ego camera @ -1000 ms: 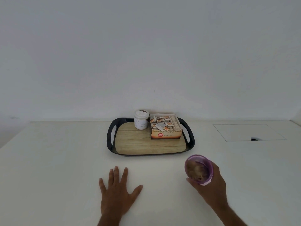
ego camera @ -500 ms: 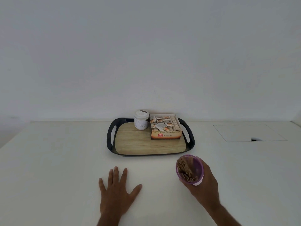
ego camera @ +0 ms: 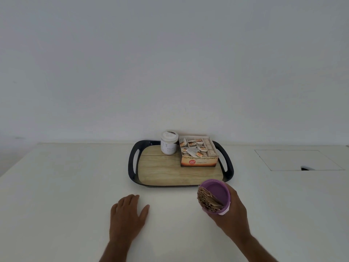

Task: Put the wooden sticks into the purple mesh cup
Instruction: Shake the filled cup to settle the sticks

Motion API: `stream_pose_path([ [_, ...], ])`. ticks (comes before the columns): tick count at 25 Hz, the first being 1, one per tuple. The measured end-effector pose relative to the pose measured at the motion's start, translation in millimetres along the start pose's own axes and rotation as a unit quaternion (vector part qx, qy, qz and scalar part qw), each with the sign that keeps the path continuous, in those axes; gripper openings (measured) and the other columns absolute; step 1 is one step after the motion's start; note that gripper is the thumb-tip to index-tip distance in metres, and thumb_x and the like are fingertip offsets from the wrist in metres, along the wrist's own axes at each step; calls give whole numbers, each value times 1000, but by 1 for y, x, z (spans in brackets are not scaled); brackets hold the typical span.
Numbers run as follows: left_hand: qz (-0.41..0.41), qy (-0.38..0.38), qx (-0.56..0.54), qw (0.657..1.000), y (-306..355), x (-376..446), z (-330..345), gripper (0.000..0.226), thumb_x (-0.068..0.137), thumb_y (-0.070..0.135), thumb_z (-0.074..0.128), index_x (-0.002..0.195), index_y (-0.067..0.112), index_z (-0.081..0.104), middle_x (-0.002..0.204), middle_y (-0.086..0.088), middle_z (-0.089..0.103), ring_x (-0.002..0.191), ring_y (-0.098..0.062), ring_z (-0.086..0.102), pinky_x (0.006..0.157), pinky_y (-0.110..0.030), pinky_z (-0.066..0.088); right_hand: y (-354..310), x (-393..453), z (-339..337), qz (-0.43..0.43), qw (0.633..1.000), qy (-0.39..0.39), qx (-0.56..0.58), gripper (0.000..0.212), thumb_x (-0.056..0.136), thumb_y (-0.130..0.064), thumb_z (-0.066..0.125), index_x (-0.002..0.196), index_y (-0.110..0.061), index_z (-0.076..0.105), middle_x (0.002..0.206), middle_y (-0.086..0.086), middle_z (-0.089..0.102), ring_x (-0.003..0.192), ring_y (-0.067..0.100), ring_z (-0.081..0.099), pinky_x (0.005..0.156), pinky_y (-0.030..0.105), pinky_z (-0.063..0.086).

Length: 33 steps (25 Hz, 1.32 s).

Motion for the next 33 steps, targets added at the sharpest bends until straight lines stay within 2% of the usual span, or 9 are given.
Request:
stream_pose_path([
  [5, -24, 4, -1, 1000, -35, 37, 8, 70, 84, 58, 31, 124, 13, 66, 130, -8, 66, 128, -29, 57, 106, -55, 41, -18, 35, 36, 10, 999, 18, 32, 90, 51, -46, 92, 128, -32, 48, 123, -16, 57, 113, 8, 57, 84, 35, 56],
  [9, -7, -21, -21, 1000, -52, 67, 12, 67, 89, 42, 24, 144, 15, 50, 153, -5, 46, 146, -24, 34, 120, -49, 23, -41, 79, 86, 4, 998, 14, 53, 92, 50, -48, 92, 129, -26, 50, 122, -12, 57, 114, 11, 55, 86, 34, 55],
  [12, 2, -23, -26, 999, -67, 91, 10, 77, 86, 48, 8, 150, 18, 41, 158, -4, 37, 149, -22, 27, 122, -47, 18, -48, 114, 136, 24, 997, -12, 79, 96, 47, -52, 92, 130, -31, 48, 121, -14, 59, 112, 9, 57, 87, 34, 55],
  [15, 14, -41, -2, 999, -79, 110, 12, 86, 84, 62, 3, 154, 22, 33, 162, -2, 29, 152, -22, 21, 123, -46, 15, -50, 144, 182, 56, 994, -39, 88, 97, 46, -54, 91, 129, -32, 46, 119, -16, 60, 109, 2, 59, 85, 28, 56],
  [18, 35, -50, 42, 997, -89, 126, 16, 89, 84, 72, 7, 155, 25, 30, 163, -3, 27, 152, -22, 19, 122, -47, 14, -46, 165, 219, 84, 992, -47, 86, 97, 46, -52, 91, 128, -30, 45, 118, -16, 61, 106, 2, 60, 85, 25, 57],
  [21, 40, -54, 36, 997, -94, 137, 18, 91, 82, 79, 13, 155, 26, 29, 164, -5, 23, 152, -23, 17, 123, -49, 11, -34, 179, 248, 114, 989, -57, 76, 95, 47, -51, 91, 129, -30, 47, 120, -16, 62, 107, 1, 60, 88, 26, 55],
  [26, 40, -50, 45, 997, -95, 143, 19, 93, 80, 82, 12, 157, 30, 20, 166, -2, 13, 154, -19, 7, 125, -47, 4, -17, 193, 274, 142, 988, -51, 46, 95, 45, -52, 90, 128, -31, 48, 120, -16, 63, 107, 2, 60, 87, 27, 55],
  [29, 39, -53, 45, 997, -95, 142, 19, 93, 80, 82, 11, 158, 31, 17, 167, -2, 9, 154, -18, 3, 125, -46, 1, -16, 199, 281, 155, 986, -45, 41, 92, 45, -55, 89, 124, -28, 52, 115, -13, 65, 101, 7, 62, 82, 23, 53],
  [33, 38, -49, 40, 997, -94, 143, 19, 94, 80, 84, 11, 157, 30, 19, 166, -2, 12, 154, -17, 5, 125, -46, 0, -14, 201, 282, 184, 982, -41, -11, 82, 48, -66, 82, 115, -27, 58, 106, -9, 69, 94, 13, 65, 78, 32, 56],
])
Point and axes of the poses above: each hand's wrist, its own x-axis towards the middle knuckle, its own z-axis out of the palm, y = z × x, the point moved 9 cm from there along x, towards the middle knuckle
